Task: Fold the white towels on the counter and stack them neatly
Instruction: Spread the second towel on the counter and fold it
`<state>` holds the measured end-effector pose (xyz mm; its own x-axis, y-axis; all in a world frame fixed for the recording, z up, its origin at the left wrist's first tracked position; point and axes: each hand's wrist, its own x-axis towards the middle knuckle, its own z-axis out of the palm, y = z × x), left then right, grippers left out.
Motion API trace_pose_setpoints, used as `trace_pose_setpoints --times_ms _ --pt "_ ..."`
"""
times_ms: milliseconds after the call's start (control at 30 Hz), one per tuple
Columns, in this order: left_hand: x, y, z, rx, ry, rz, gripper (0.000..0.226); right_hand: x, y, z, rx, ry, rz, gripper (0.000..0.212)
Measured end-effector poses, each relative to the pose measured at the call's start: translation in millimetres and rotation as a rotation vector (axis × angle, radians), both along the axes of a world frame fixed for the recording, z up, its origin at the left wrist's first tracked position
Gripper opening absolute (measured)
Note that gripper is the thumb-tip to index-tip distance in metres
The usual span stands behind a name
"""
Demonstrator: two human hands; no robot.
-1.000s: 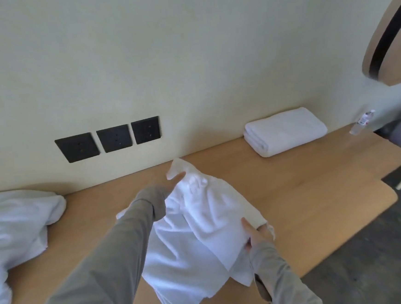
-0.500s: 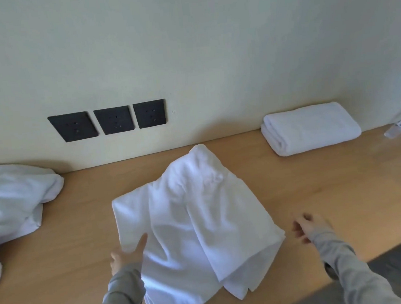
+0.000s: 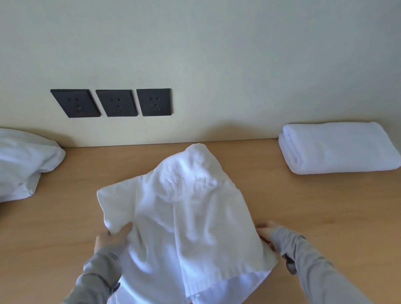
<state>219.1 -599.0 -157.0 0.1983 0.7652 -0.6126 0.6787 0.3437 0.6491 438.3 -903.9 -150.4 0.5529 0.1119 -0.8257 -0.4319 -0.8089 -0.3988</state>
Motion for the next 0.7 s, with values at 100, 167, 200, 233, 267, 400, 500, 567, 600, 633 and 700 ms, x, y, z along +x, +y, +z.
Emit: trace_pose_setpoints --times_ms 100,167,200,233,267,400,500,567,600,633,700 --pt "-1.8 -6.5 20.4 0.107 -0.003 -0.05 0.076 -1.1 15.3 6.0 -0.056 -0.006 0.222 0.052" --pt "-4.9 -3.5 34.5 0.161 0.002 -0.069 0.069 -3.5 21.6 13.5 -0.06 -0.014 0.226 0.055" --pt "-5.8 0.3 42.2 0.185 -0.006 -0.071 0.064 -4.3 23.4 20.1 -0.045 -0.029 0.202 0.054" --pt "-6.6 5.2 50.4 0.209 -0.012 -0.071 0.057 -4.1 23.9 29.8 -0.02 -0.062 0.175 0.049" --pt "-6.3 11.6 58.2 0.237 -0.02 -0.074 0.049 -2.8 23.6 42.5 0.007 -0.119 0.143 0.04" --pt "1.9 38.9 89.9 0.389 -0.022 -0.161 0.038 9.9 11.7 103.2 0.127 -0.579 0.042 0.016" --pt "-3.4 56.8 101.6 0.426 -0.047 -0.192 0.057 1.1 1.4 124.1 -0.107 -0.975 0.251 0.018" --pt "-17.2 69.8 93.2 0.407 -0.05 -0.182 0.062 -12.4 -1.9 110.3 -0.247 -0.959 0.379 0.02" --pt "-25.1 78.0 82.2 0.387 -0.029 -0.173 0.065 -18.2 -2.7 98.1 -0.304 -0.855 0.43 0.019" --pt "-33.4 88.1 66.1 0.363 -0.003 -0.159 0.069 -23.3 -4.6 84.9 -0.349 -0.718 0.467 0.019" --pt "-51.7 113.8 19.6 0.289 0.051 -0.146 0.077 -29.6 -12.6 56.6 -0.383 -0.453 0.474 0.045"
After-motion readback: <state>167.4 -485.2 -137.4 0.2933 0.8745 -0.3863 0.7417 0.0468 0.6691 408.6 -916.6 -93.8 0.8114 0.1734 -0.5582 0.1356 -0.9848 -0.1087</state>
